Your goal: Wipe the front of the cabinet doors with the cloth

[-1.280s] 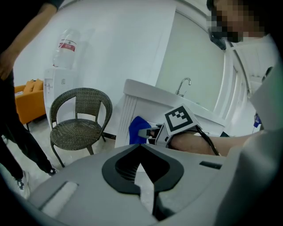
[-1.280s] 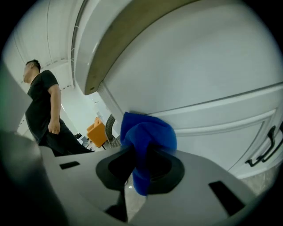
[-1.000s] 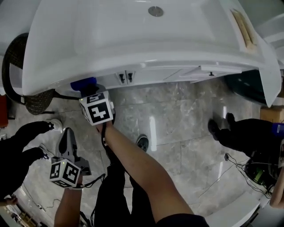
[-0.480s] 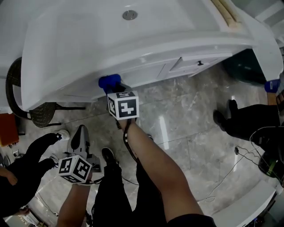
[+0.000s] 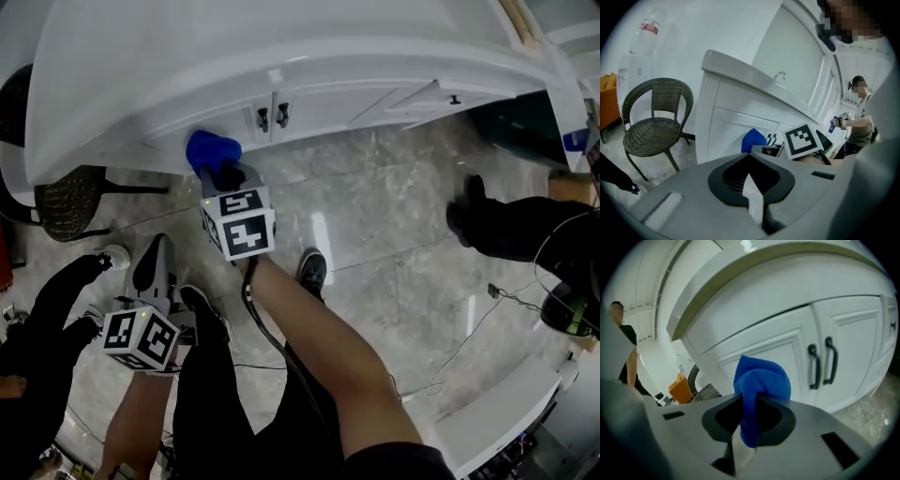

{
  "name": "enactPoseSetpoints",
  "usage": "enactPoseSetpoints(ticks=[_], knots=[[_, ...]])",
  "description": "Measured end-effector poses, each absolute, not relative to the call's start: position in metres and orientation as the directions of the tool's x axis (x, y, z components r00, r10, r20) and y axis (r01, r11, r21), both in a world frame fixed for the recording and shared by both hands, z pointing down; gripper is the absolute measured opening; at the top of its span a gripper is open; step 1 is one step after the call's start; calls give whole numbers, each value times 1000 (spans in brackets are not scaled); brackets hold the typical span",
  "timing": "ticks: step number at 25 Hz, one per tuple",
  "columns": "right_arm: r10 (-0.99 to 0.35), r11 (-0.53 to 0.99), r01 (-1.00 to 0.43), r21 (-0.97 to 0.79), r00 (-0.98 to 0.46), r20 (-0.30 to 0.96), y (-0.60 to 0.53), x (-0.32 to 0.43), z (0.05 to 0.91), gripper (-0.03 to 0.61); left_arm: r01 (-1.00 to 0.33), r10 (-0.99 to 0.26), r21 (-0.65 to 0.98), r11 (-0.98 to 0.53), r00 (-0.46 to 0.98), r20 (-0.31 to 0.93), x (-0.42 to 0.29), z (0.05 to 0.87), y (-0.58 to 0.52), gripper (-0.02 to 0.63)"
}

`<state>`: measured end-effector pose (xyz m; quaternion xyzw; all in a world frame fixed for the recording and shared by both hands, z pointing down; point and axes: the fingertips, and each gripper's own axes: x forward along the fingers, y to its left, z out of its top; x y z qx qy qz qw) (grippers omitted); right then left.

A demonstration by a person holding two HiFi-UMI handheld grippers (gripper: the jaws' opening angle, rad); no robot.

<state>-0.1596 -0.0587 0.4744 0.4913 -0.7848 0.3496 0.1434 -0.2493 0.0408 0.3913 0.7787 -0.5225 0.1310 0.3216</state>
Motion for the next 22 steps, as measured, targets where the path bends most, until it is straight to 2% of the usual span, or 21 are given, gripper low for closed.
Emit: enactPoseSetpoints(ticks=[6,11,15,22], knots=[[-594,329,-809,-487,-578,559,-69,-281,501,52,-916,-728,323,-238,389,564,-315,397,46,-2],[-523,382,-765,-519,-642,560,-61,-324,511,52,-911,-699,356,-210,395,597,-326,415,56,-2],[-530,360,-771,-525,-632,565,-71,-319,525,52,-912,-713,356,-203,387,585,-326,414,44,-2],[-626,230,-817,-529,-540,563,-99,-239,523,52,-902,-695,341,-265,424,581,-290,418,30,0]])
